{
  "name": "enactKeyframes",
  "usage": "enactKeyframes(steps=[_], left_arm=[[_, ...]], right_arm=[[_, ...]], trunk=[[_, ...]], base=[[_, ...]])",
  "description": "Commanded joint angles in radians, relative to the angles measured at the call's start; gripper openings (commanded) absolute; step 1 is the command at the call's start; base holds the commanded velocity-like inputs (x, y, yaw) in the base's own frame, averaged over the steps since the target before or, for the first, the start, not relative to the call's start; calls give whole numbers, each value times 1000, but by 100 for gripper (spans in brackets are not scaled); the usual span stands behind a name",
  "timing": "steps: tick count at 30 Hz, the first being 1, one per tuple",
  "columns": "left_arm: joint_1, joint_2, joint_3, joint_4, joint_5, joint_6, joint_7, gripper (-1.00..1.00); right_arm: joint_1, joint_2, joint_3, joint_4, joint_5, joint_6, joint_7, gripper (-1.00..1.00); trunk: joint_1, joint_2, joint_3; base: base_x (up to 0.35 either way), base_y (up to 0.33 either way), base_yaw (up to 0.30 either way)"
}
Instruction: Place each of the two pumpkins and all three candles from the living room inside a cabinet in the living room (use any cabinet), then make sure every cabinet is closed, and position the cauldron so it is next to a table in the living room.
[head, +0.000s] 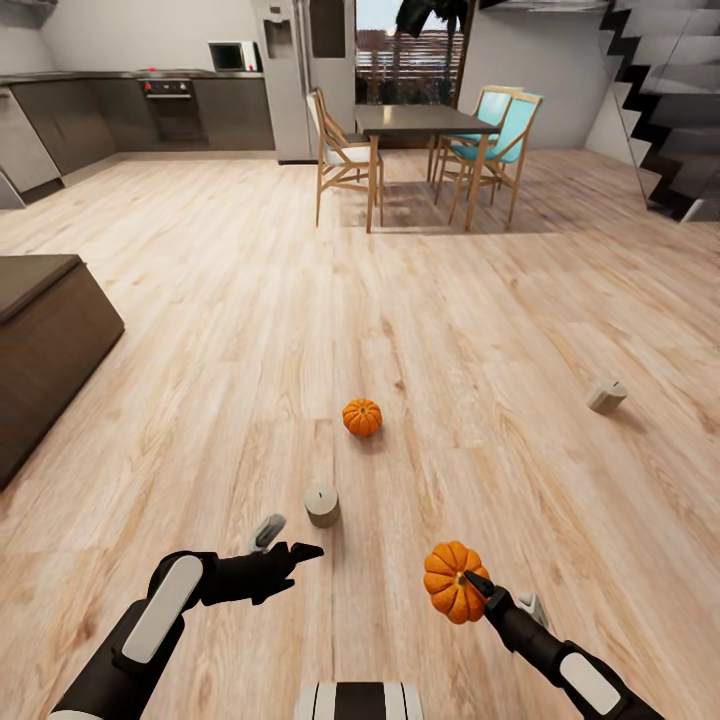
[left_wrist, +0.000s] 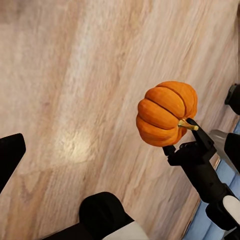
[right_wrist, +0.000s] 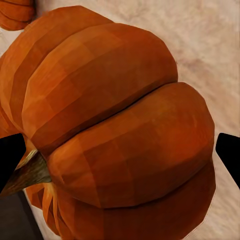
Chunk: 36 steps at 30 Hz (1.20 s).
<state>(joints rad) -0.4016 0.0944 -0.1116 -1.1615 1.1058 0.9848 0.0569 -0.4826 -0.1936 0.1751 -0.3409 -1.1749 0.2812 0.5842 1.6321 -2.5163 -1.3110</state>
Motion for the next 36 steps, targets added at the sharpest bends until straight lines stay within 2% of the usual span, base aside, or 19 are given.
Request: enactKeyframes(steps=[1, 19, 36], left_arm=[[0, 0, -1, 0, 6, 2, 6, 100], [-1, -2, -2, 3, 6, 2, 6, 100], [0, -2, 0, -5, 6, 2, 6, 100]], right_arm=[[0, -1, 4, 0, -9, 5, 1, -100], [-1, 5, 11, 0, -8, 6, -1, -100], [0, 4, 14, 0, -8, 6, 0, -100]], trunk=[[-1, 0, 3], [-9, 4, 73], [-9, 4, 73]], base=[[0, 0, 0], [0, 0, 0], [-6, 0, 0]])
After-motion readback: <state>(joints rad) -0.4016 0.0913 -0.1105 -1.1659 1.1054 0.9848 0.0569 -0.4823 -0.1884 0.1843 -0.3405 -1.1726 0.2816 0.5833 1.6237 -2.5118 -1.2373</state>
